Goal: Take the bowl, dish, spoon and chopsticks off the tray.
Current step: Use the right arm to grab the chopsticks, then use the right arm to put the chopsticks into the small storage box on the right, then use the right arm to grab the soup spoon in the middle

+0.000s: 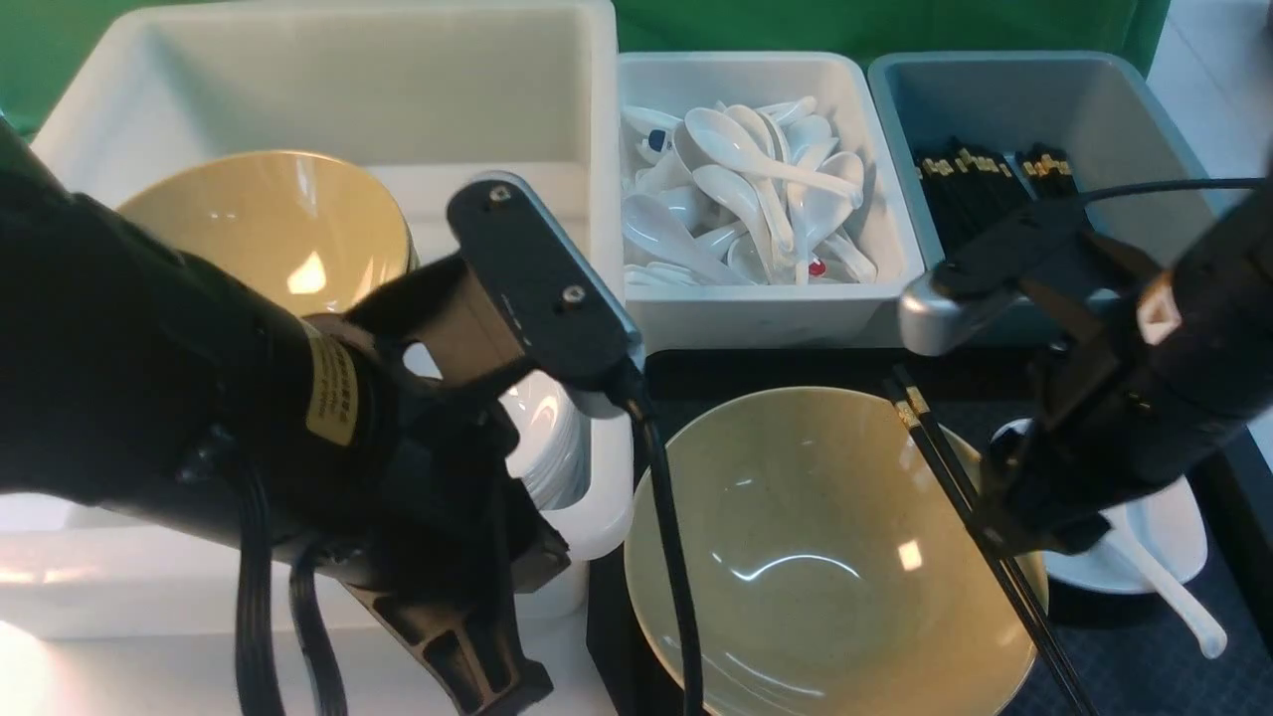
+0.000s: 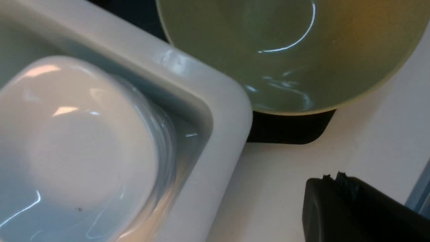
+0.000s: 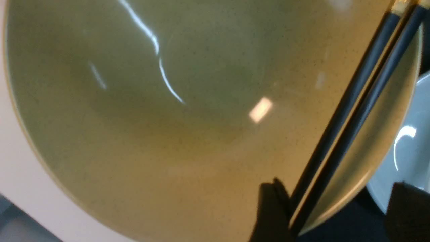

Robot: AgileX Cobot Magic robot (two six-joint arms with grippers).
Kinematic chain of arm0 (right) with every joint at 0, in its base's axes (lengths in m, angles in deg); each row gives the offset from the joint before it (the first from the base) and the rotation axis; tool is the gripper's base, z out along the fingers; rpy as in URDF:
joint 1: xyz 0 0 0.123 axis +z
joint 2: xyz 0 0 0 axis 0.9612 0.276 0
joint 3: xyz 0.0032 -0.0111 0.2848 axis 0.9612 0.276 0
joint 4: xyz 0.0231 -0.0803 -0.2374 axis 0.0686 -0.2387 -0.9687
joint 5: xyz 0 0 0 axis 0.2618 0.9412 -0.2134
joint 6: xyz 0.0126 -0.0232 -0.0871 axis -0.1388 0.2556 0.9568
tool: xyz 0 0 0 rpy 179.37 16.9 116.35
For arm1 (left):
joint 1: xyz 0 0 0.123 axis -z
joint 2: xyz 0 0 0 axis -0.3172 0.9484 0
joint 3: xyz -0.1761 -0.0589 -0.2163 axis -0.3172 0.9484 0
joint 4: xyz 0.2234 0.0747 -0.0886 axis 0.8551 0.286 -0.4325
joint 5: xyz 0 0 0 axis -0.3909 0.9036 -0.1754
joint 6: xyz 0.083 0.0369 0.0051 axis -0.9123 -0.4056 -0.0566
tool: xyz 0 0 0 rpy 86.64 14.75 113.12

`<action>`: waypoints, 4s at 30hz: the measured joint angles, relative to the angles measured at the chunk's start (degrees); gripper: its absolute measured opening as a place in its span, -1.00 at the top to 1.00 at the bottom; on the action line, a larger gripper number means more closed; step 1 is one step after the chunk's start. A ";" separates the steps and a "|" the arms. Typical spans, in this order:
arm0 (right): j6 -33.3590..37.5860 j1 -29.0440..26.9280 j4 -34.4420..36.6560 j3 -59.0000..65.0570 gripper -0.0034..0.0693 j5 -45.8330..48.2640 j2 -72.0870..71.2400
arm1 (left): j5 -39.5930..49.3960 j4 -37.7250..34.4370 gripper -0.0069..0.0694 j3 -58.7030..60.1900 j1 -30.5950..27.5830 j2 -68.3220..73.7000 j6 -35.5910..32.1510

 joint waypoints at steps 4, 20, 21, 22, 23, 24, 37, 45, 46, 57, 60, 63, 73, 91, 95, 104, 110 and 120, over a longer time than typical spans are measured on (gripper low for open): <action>-1.22 0.00 -0.32 -1.47 -0.57 -0.74 4.98 | 0.12 0.06 0.86 0.00 0.17 0.00 0.49; -4.26 0.01 -2.65 -1.65 -0.18 -4.54 12.65 | 1.26 0.81 0.86 0.00 0.17 0.00 1.07; -4.31 0.01 -2.69 -1.65 -0.14 -4.61 13.23 | 1.26 0.93 0.86 0.00 0.17 0.00 1.07; -4.41 0.01 -2.69 -1.65 -0.07 -4.59 13.59 | 1.26 0.92 0.86 0.00 0.17 0.00 1.07; -4.43 0.01 -2.69 -1.65 -0.05 -4.59 13.68 | 1.26 0.92 0.86 0.00 0.17 0.00 1.07; -4.57 0.06 -2.69 -1.65 0.10 -4.59 13.82 | 1.26 0.92 0.86 0.00 0.17 0.00 1.07; -5.24 -1.81 -9.54 -11.88 0.55 -1.28 6.13 | 1.64 0.98 0.86 0.00 0.17 0.00 1.23; -8.29 -15.21 -12.10 -33.51 0.55 -8.56 15.76 | -13.01 0.06 0.86 0.00 0.17 0.99 5.86; -9.85 -16.57 -12.15 -35.95 0.55 -10.49 17.97 | -14.55 -0.15 0.86 0.00 0.17 1.49 6.42; -20.31 -22.87 -12.25 -53.26 0.51 -24.20 42.04 | -14.90 -1.84 0.86 0.00 0.17 7.93 9.03; -19.39 -22.97 -12.07 -55.14 0.26 -19.82 44.66 | -16.34 -2.06 0.86 0.00 0.17 7.99 9.03; -16.75 -22.97 -12.06 -57.86 -0.17 -12.92 44.37 | -18.00 -2.08 0.86 -1.25 0.17 8.58 9.03; -3.02 -22.97 -9.89 -53.33 -0.68 6.98 27.09 | -8.25 3.74 0.86 -25.61 0.17 18.65 3.84; -7.30 -16.60 -7.00 12.40 -0.64 -10.65 1.58 | -8.63 -4.09 0.86 -17.25 0.17 19.38 -3.57; -8.49 -16.55 -7.05 14.55 -0.64 -17.79 5.97 | -8.64 -4.80 0.86 -15.70 0.17 19.38 -3.94; -9.93 -16.55 -7.02 10.10 -0.30 -20.81 15.99 | -8.89 -4.91 0.86 -15.35 0.17 19.38 -4.14; -8.74 -16.53 -7.49 7.29 0.05 -16.60 16.37 | -8.49 -4.11 0.86 -15.35 0.17 19.38 -4.14; -5.42 -15.90 -9.35 -7.73 0.81 -7.51 8.26 | -4.04 -0.37 0.86 -12.45 -4.18 10.87 -1.29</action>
